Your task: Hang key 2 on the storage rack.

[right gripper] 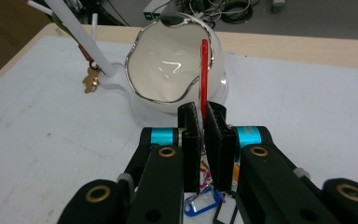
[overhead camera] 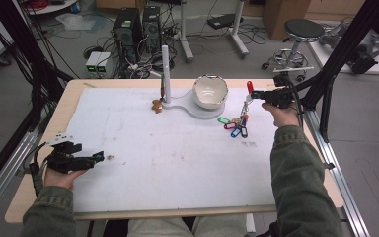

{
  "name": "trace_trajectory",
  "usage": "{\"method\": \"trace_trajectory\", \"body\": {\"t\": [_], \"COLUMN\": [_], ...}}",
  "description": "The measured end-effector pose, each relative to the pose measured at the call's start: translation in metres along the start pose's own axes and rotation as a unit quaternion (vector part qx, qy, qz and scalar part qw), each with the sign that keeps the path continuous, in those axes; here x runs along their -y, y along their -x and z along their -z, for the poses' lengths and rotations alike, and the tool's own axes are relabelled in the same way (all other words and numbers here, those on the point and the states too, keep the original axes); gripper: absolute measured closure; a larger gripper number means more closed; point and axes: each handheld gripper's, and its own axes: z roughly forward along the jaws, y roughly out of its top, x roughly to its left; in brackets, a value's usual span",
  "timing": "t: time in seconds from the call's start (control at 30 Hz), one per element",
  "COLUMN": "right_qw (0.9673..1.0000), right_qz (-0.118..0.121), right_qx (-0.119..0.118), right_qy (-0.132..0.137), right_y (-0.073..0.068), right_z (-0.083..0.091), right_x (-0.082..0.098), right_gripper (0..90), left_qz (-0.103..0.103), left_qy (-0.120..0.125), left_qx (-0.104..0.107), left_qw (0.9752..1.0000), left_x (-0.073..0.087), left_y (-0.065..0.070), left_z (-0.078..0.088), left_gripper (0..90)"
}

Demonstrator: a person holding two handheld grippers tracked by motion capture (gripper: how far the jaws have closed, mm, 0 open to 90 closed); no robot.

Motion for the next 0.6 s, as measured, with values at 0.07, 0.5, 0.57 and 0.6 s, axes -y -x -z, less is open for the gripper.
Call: {"method": "trace_trajectory", "body": {"t": [0.07,0.5,0.57,0.6], "right_qw": [1.0,0.9986,0.9981,0.9979], "right_qz": [0.004,0.012,0.019,0.019], "right_qx": [-0.002,-0.043,-0.049,-0.051], "right_qy": [0.003,0.029,0.033,0.033], "right_y": [-0.003,-0.032,-0.039,-0.042], "right_z": [0.004,0.022,0.026,0.027], "right_x": [-0.003,-0.022,-0.026,-0.027], "right_gripper": [85.4,85.4,85.4,85.4], "left_qz": [0.002,0.006,0.006,0.006], "left_qy": [0.001,0.003,0.005,0.005], "left_qx": [-0.001,0.001,0.001,0.001], "left_qw": [1.0,1.0,1.0,1.0], "left_x": [0.0,0.0,0.0,0.0], "left_y": [0.0,-0.001,-0.001,-0.001], "left_z": [0.0,0.001,0.001,0.001], "left_gripper": [1.7,1.7,1.7,1.7]}}
